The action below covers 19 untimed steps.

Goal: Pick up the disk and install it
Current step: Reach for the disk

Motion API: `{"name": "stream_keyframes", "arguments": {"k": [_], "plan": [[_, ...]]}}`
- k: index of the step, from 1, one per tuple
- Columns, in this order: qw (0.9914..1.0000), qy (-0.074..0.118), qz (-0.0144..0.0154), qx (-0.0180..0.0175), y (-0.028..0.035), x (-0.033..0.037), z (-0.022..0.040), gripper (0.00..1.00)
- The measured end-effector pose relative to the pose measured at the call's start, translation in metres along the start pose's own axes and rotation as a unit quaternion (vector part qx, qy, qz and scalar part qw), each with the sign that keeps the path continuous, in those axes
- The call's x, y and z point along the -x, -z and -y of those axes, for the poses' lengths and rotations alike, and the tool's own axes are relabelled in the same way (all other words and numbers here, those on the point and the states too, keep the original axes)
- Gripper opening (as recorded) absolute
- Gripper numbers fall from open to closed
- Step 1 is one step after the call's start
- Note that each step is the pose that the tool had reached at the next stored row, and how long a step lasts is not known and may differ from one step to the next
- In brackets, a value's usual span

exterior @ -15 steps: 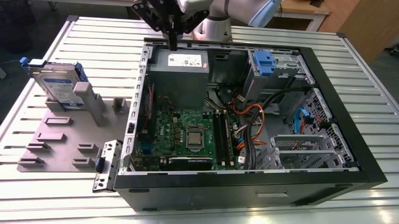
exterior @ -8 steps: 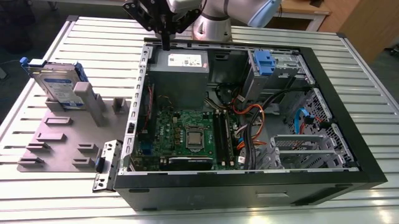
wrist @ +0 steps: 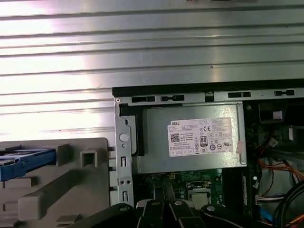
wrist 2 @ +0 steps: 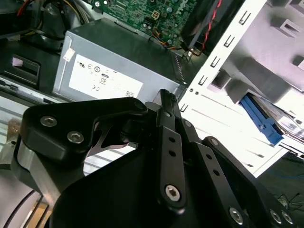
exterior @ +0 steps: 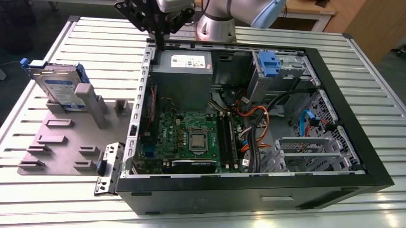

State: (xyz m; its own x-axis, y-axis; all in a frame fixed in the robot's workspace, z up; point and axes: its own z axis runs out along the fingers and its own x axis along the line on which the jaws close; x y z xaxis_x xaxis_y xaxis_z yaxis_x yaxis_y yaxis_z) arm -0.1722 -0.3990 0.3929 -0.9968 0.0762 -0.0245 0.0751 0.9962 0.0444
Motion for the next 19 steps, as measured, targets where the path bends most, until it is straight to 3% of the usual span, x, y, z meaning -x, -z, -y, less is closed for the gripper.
{"name": "stream_keyframes", "arguments": {"k": [19], "plan": [[1.00000,0.000,0.0000,0.0000,0.0007,-0.0335,0.0025,0.11]]}}
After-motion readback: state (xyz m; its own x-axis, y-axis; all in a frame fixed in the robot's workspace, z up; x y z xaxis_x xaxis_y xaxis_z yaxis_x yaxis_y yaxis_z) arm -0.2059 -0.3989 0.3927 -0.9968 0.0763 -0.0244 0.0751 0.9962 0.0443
